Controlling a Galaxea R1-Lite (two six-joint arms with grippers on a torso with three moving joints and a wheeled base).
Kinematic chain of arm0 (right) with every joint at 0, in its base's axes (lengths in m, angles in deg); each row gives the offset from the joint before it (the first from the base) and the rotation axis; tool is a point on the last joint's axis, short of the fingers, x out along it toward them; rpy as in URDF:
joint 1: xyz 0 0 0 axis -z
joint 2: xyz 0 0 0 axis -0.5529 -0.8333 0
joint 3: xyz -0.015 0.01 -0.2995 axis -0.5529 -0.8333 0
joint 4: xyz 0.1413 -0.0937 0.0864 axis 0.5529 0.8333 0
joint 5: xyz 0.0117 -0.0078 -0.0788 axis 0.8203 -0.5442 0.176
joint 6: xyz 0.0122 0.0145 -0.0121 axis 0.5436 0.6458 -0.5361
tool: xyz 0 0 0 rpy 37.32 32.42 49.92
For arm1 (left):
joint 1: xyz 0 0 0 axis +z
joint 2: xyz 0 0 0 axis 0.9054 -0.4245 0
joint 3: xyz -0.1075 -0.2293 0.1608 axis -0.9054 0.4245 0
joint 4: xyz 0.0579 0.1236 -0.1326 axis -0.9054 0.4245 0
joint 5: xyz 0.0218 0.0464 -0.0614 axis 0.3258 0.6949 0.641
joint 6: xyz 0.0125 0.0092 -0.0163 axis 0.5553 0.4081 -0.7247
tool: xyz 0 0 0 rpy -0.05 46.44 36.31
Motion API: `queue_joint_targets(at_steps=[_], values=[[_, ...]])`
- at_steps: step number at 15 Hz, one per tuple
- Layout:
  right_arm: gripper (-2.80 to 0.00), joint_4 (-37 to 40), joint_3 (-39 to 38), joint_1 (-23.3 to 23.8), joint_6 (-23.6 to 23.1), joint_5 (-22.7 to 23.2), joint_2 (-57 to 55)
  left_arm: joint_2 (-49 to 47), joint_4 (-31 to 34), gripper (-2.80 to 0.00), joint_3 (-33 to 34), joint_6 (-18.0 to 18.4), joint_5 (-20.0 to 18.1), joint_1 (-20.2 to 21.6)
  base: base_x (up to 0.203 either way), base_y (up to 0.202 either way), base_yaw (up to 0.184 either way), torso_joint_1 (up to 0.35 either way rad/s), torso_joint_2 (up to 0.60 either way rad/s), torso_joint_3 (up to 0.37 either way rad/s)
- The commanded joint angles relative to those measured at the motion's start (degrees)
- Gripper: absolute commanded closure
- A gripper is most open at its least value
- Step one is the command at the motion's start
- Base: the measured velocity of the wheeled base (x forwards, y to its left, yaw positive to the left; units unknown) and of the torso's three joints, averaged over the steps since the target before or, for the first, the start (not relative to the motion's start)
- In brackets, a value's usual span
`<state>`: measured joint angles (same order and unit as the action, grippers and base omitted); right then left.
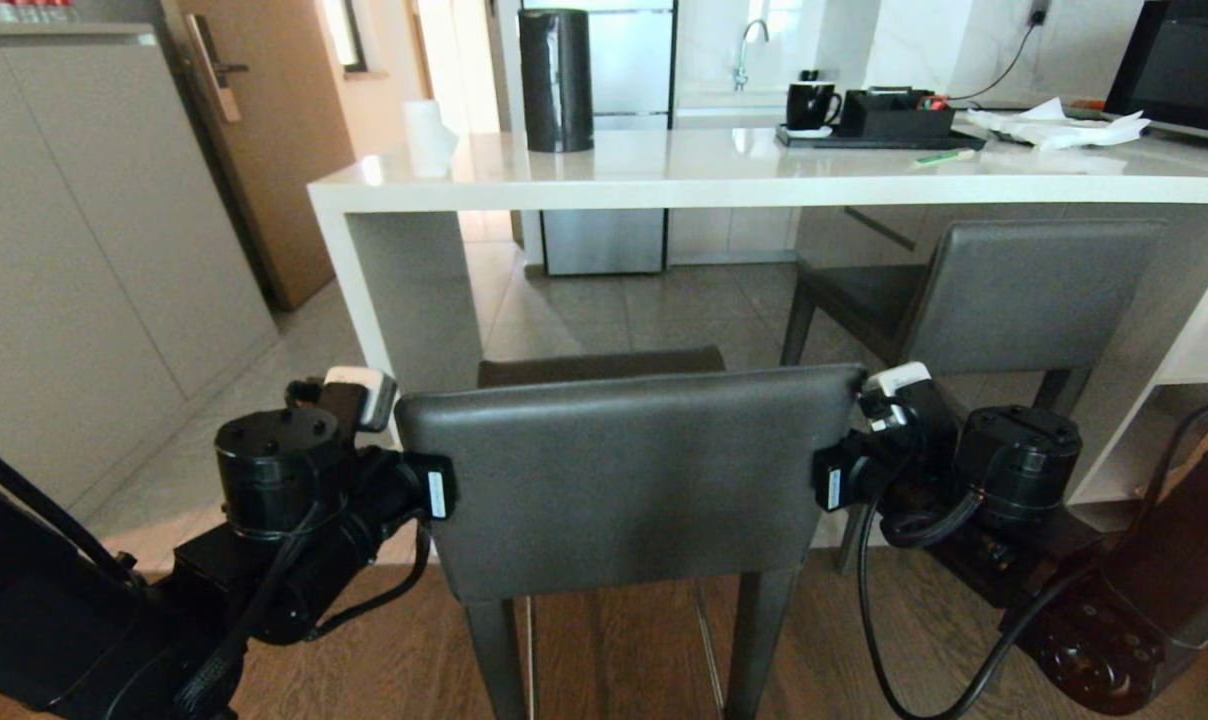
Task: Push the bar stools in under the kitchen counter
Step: Push the gray chair back under the dining table
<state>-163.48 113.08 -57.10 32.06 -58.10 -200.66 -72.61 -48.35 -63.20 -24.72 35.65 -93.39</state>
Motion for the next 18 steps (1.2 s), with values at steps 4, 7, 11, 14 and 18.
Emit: queue_joint_targets(at_steps=[4,7,11,14,18], values=[[0.00,-2.7,-2.9,-0.1,0.2,0.5,0.0,2.4,-0.5,0.00,1.6,0.1,-0.9,-5.2,0.000,0.000,0.000,0.000,0.00,0.000],[0.00,-2.7,-2.9,-0.2,0.0,0.6,0.0,0.8,0.1,0.00,-3.8,0.3,-0.5,-2.6,0.000,0.000,0.000,0.000,0.00,0.000],[0.00,-2.7,-4.3,-0.2,0.0,0.7,-0.2,-3.7,0.9,0.00,-10.0,1.6,-0.7,0.5,0.000,0.000,0.000,0.000,0.00,0.000],[0.00,-2.7,-3.7,-0.2,0.0,0.7,-0.6,-4.3,0.8,0.00,-10.4,2.7,-1.0,1.1,0.000,0.000,0.000,0.000,0.00,0.000],[0.00,-2.7,1.7,-0.2,0.0,0.7,-4.7,-3.6,-0.6,0.00,-7.4,2.5,-1.2,3.3,0.000,0.000,0.000,0.000,0.00,0.000]])
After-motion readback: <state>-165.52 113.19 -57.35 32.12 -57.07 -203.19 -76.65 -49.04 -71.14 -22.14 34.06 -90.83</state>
